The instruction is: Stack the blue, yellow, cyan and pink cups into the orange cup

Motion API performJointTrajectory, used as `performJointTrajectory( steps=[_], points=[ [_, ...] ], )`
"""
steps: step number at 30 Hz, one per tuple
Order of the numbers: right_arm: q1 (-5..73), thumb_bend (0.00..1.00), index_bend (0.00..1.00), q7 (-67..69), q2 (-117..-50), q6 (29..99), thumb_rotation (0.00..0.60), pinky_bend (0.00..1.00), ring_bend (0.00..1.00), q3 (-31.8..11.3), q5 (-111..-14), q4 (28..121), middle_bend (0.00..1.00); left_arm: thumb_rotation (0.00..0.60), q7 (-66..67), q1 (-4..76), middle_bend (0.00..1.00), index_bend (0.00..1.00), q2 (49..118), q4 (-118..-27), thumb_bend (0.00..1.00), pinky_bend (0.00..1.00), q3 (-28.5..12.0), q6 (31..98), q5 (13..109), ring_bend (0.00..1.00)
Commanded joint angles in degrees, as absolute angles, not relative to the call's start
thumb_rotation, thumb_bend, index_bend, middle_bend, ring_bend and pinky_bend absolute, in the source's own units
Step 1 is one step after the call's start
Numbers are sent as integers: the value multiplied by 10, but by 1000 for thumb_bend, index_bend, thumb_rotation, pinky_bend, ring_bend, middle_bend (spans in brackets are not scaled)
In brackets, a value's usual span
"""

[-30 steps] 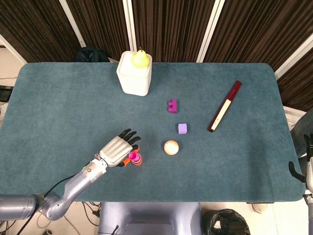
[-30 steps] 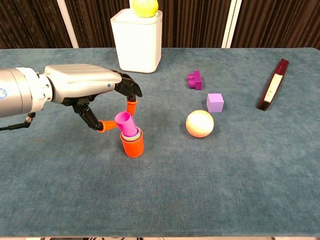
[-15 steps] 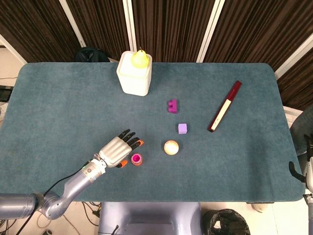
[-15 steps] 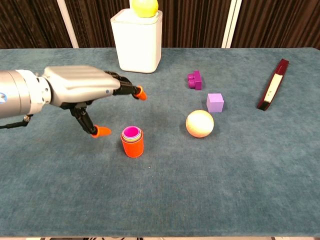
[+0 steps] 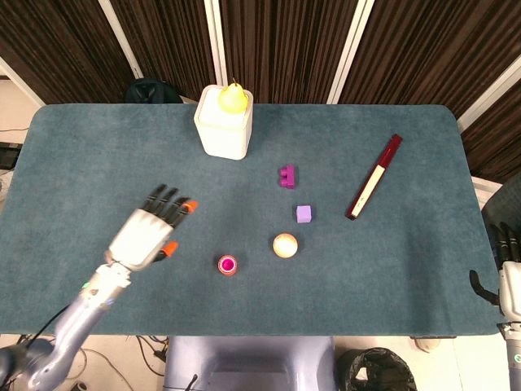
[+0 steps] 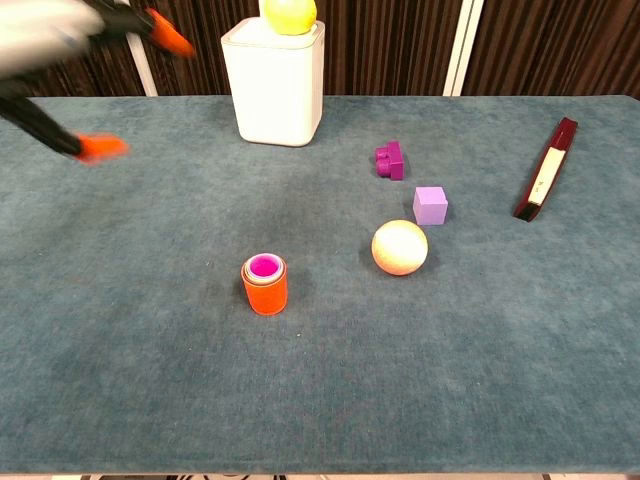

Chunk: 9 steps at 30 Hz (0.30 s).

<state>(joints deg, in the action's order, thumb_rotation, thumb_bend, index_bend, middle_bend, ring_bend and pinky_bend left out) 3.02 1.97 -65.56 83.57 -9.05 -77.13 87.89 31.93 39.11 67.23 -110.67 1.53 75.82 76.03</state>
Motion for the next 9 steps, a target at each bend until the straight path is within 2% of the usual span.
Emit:
performJointTrajectory(
  steps=[1,9],
  points=[
    [31,424,36,28,-652,837,600,0,51,-85,-784,883,0,600,290,328,109,121,614,-1130,284,0,46,833,821,0],
    [38,424,36,48,-647,844,600,0,51,-65,-842,876,0,600,198,250,110,130,575,-1091,284,0,87,896,857,0]
  ],
)
